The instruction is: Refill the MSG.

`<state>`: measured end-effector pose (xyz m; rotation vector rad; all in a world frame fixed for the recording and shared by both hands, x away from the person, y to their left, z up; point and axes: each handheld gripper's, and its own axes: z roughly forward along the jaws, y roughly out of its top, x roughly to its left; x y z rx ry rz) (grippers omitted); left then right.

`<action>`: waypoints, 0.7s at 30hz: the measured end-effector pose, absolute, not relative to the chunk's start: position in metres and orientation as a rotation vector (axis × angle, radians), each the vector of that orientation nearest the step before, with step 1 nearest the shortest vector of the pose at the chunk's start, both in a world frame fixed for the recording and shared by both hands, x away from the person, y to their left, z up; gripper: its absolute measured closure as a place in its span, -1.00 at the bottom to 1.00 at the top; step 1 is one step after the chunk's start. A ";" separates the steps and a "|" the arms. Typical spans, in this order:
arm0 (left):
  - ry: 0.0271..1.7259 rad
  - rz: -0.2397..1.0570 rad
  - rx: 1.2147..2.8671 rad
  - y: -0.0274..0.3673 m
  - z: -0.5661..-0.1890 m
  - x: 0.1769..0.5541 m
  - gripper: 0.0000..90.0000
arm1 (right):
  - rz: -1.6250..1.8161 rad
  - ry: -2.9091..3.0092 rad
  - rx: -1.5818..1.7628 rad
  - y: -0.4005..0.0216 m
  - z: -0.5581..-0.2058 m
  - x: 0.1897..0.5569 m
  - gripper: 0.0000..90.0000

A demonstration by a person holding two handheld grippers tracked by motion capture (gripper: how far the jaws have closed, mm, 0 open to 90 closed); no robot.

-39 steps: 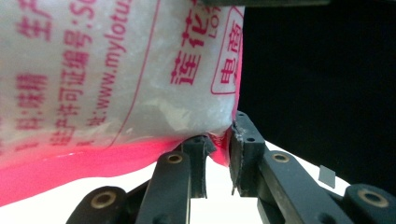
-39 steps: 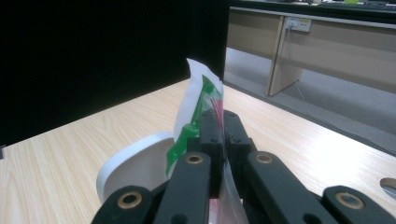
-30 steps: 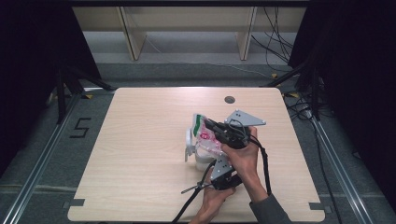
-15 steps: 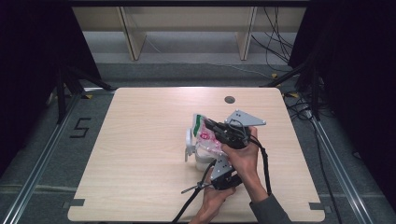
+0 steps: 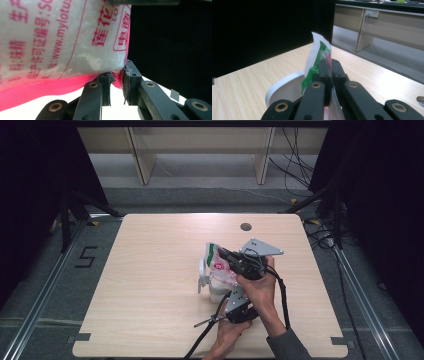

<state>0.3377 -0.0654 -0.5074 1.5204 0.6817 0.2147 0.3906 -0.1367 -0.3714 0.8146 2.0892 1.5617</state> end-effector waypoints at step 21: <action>0.681 0.221 1.527 -0.066 -0.508 0.338 0.73 | 1.555 2.082 0.804 -0.137 -0.371 0.390 1.00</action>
